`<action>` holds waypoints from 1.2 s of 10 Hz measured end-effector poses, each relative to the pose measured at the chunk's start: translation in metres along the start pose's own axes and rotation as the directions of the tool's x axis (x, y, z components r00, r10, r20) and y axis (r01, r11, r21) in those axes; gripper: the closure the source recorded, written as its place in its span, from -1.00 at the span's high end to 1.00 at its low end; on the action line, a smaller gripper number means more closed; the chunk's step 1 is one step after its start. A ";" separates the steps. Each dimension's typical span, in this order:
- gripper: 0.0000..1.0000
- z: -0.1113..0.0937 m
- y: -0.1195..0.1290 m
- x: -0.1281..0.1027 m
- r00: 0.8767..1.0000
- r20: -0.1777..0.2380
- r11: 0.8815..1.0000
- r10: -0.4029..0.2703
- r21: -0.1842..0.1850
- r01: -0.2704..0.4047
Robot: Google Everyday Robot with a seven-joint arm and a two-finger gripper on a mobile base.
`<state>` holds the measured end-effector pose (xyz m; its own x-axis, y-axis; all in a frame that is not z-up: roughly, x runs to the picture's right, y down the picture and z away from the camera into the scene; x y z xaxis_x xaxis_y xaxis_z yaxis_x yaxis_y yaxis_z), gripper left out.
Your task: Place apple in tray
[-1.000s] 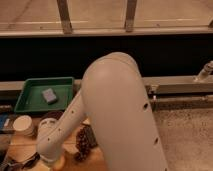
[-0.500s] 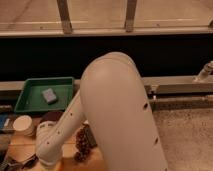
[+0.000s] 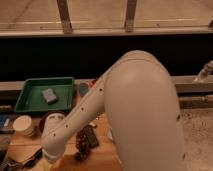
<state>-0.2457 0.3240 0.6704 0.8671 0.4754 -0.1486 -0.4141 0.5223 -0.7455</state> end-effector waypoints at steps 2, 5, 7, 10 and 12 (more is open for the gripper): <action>-1.00 -0.029 -0.010 -0.009 0.999 0.048 1.000 0.020 -0.024 -0.019; -1.00 -0.070 -0.041 -0.025 0.963 0.258 0.995 0.074 -0.087 -0.053; -1.00 -0.091 -0.058 -0.042 0.894 0.435 0.993 0.108 -0.096 -0.073; -1.00 -0.109 -0.069 -0.083 0.811 0.574 0.992 0.116 -0.101 -0.071; -1.00 -0.110 -0.069 -0.085 0.807 0.579 0.992 0.116 -0.101 -0.071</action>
<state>-0.2599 0.1697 0.6634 0.4914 0.8542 0.1696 -0.4442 0.4134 -0.7949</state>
